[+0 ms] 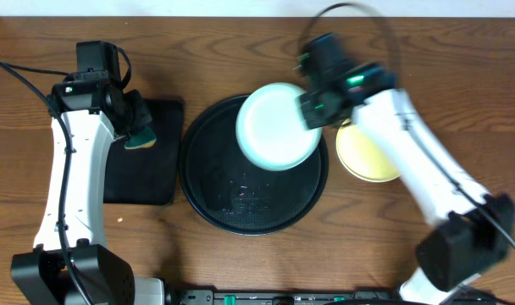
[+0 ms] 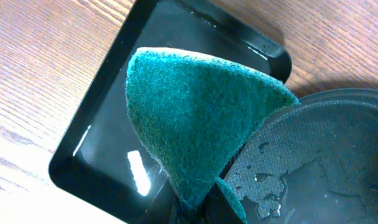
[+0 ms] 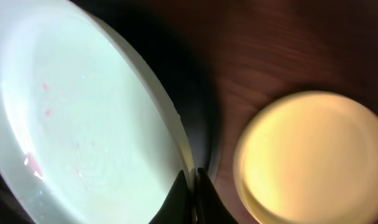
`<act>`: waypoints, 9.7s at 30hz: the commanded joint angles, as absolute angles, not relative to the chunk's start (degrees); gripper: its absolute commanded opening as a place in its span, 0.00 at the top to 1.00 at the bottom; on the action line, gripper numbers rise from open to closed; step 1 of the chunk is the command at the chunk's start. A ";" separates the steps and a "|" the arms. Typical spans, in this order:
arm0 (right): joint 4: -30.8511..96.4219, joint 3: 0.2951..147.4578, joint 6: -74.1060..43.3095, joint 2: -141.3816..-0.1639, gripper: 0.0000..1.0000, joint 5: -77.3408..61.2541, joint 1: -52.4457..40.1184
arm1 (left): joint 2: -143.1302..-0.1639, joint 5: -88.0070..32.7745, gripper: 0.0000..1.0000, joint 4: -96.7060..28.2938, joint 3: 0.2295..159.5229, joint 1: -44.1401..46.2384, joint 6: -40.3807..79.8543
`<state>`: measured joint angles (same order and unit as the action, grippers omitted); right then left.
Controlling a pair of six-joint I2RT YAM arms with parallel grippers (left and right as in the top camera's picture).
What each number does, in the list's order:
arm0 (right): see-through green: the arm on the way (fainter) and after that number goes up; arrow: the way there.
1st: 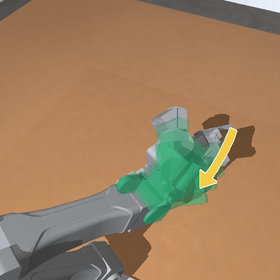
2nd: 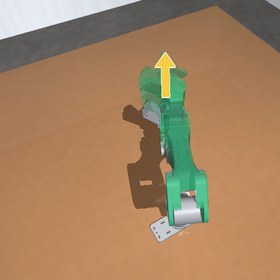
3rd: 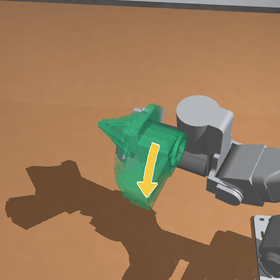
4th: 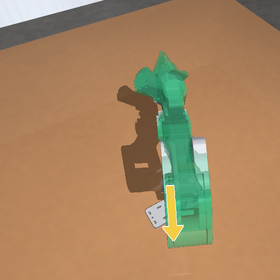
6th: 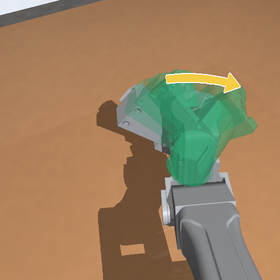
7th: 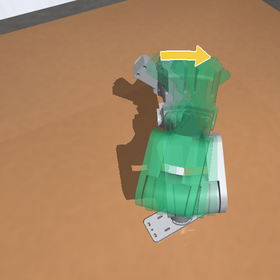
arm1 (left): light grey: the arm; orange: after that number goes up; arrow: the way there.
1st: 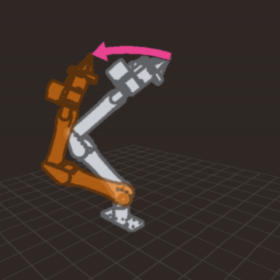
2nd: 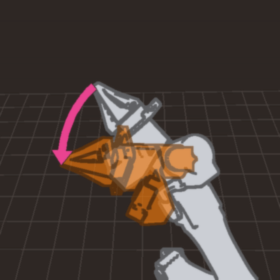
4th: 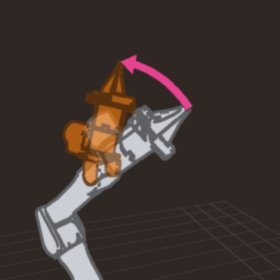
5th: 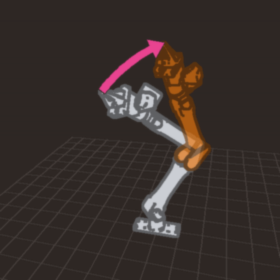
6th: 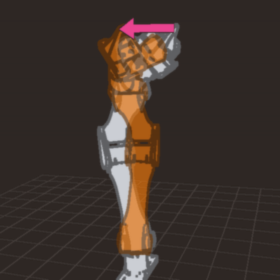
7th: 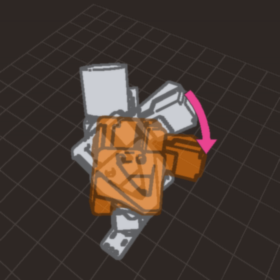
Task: Clean dirty plates on tray and stack at the side
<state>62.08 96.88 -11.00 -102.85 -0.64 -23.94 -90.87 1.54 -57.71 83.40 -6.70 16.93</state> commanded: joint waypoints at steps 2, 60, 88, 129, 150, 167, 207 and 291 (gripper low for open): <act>66.89 97.08 -10.22 -96.82 0.99 -6.07 -8.78 | -91.11 2.20 0.93 -58.06 83.59 -6.94 17.23; 53.21 80.93 -9.13 -97.38 0.29 -6.26 -5.41 | -111.00 2.22 0.92 -50.13 80.53 -6.96 -0.60; 77.12 107.07 -6.57 -96.92 0.01 1.43 -4.84 | -85.86 2.17 0.23 -59.77 89.65 -6.96 6.24; 58.72 94.00 0.97 -73.25 0.01 -8.88 -5.87 | -84.62 2.17 0.22 -59.77 89.58 -6.94 6.26; -2.17 19.03 7.33 -24.32 0.01 -8.88 -5.56 | -84.60 2.17 0.22 -59.79 89.58 -6.94 6.26; -4.25 0.32 6.26 -4.58 0.01 -8.86 -5.63 | -84.60 2.17 0.21 -59.77 89.58 -6.94 6.26; 3.49 0.32 5.19 -0.60 0.01 -9.28 -6.04 | -84.62 2.17 0.21 -59.77 89.58 -6.94 6.26; 3.51 0.32 5.19 -0.60 0.01 -9.28 -6.04 | -0.23 1.76 0.21 -4.08 0.23 -3.40 -2.76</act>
